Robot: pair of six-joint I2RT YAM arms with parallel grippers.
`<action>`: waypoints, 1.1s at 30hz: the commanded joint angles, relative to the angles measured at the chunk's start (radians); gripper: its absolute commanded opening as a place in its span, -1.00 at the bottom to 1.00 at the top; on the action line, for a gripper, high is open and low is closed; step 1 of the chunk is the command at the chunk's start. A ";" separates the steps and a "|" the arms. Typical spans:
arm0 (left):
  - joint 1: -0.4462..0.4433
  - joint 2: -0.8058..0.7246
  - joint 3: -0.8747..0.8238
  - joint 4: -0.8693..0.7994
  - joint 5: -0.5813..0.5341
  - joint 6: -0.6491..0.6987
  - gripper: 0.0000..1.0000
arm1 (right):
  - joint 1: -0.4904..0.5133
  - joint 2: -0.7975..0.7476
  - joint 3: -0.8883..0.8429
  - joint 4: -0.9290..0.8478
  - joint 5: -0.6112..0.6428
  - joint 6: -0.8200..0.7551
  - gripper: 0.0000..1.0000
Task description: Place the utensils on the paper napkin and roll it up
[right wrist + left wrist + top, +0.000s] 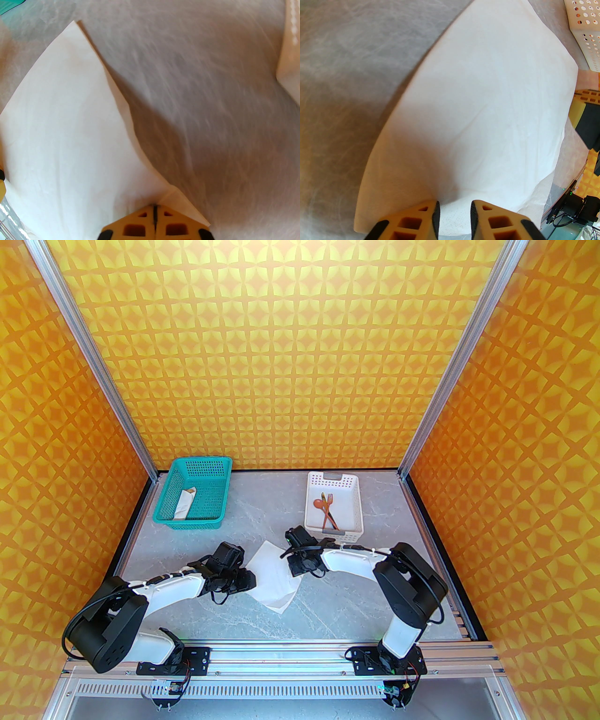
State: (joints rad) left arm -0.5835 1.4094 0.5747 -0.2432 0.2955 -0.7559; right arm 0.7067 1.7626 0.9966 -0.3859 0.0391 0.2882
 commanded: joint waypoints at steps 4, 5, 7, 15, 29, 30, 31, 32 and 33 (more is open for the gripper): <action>-0.004 -0.102 0.020 -0.095 -0.056 -0.008 -0.32 | 0.005 -0.055 0.020 -0.040 0.027 -0.026 -0.85; -0.005 -0.115 0.029 -0.105 -0.056 -0.008 -0.32 | 0.005 -0.070 0.019 -0.046 0.029 -0.022 -0.85; -0.019 -0.136 0.044 -0.125 -0.048 -0.012 -0.33 | 0.005 -0.107 0.012 -0.052 0.033 -0.010 -0.82; -0.156 -0.105 0.072 -0.059 0.067 -0.077 -0.61 | -0.076 -0.289 -0.034 -0.086 -0.025 0.033 -0.70; -0.291 0.086 0.112 0.061 0.071 -0.119 -0.85 | -0.206 -0.452 -0.105 -0.109 -0.117 0.069 -0.69; -0.295 0.098 0.118 0.055 0.071 -0.112 -0.85 | -0.207 -0.456 -0.107 -0.114 -0.117 0.068 -0.69; -0.299 0.109 0.122 0.048 0.071 -0.106 -0.86 | -0.208 -0.457 -0.106 -0.116 -0.114 0.066 -0.69; -0.304 0.118 0.127 0.038 0.071 -0.099 -0.87 | -0.212 -0.458 -0.105 -0.120 -0.113 0.066 -0.69; -0.309 0.126 0.130 0.030 0.071 -0.095 -0.88 | -0.217 -0.460 -0.105 -0.122 -0.117 0.065 -0.69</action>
State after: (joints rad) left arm -0.8761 1.5131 0.6724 -0.2119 0.3519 -0.8661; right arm 0.5007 1.3224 0.8997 -0.4843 -0.0628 0.3401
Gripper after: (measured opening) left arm 0.065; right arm 0.156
